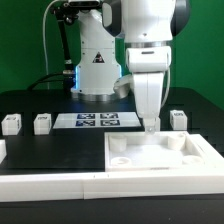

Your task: Assemble square table

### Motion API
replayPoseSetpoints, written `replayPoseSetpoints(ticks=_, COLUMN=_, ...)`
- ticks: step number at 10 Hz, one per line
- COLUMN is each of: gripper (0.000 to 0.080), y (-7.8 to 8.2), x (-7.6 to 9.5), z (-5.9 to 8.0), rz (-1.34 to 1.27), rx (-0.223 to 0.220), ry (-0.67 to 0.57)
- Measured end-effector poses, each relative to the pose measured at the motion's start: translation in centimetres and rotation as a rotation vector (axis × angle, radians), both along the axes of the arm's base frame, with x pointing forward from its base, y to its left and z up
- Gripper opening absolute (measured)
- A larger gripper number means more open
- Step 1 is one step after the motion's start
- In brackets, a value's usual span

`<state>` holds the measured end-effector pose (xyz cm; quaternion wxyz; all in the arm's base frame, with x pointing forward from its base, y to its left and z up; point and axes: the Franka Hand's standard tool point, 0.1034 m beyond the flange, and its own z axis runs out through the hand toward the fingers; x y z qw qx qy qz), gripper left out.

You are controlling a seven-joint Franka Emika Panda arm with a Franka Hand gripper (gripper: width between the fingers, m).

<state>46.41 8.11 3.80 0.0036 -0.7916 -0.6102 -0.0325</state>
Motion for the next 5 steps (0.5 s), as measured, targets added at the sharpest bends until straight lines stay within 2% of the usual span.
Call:
replayPoseSetpoints(ticks=2, gripper=0.0649, y=2.0, x=-1.2, z=1.6, rz=-0.176, rx=0.007, ry=-0.010)
replayPoseSetpoints(ticks=3, gripper=0.0649, y=2.4, x=-1.1, z=1.7, rz=-0.195, rx=0.010, ry=-0.013)
replayPoseSetpoints(ticks=5, gripper=0.0649, y=2.1, x=-1.2, z=1.5, rz=-0.201, rx=0.008, ry=-0.009)
